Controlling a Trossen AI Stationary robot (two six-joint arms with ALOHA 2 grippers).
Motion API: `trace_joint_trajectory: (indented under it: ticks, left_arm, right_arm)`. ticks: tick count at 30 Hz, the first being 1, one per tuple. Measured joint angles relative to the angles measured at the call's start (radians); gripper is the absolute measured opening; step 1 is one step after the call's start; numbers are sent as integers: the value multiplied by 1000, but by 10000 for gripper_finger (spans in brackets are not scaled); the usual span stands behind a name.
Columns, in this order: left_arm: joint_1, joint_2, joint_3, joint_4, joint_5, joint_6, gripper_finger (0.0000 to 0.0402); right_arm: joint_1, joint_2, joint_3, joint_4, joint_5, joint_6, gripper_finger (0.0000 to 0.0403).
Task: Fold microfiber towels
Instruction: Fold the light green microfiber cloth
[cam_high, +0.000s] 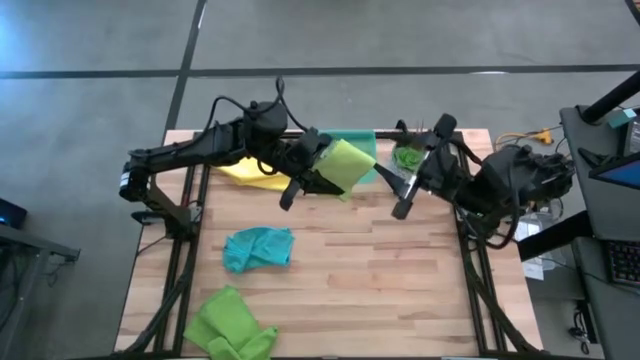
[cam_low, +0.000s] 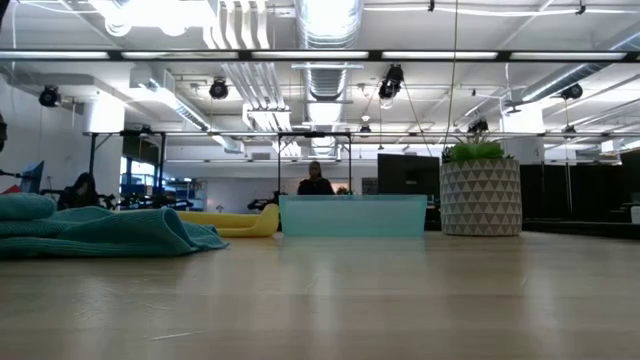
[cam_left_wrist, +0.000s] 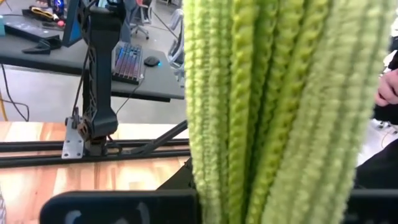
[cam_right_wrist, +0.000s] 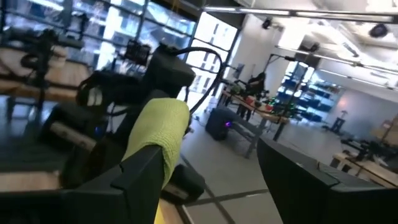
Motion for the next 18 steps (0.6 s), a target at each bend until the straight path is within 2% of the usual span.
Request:
trace_joint_trajectory:
  ticks: [7,11,14,18]
  left_arm:
    - [4,-4,-2,-9,2,-3,5]
    - [5,-4,-2,1,-1,-6,5]
    - [5,-4,-2,2,-17,-7,5]
    - [5,-4,-2,12,-57,-6,5]
  right_arm:
    - [10,9,113,-250,-127,161,248]
    - [10,35,176,-397,-165,259,248]
    - [9,41,185,-400,-235,366,248]
    - [9,34,171,-376,-236,472,249]
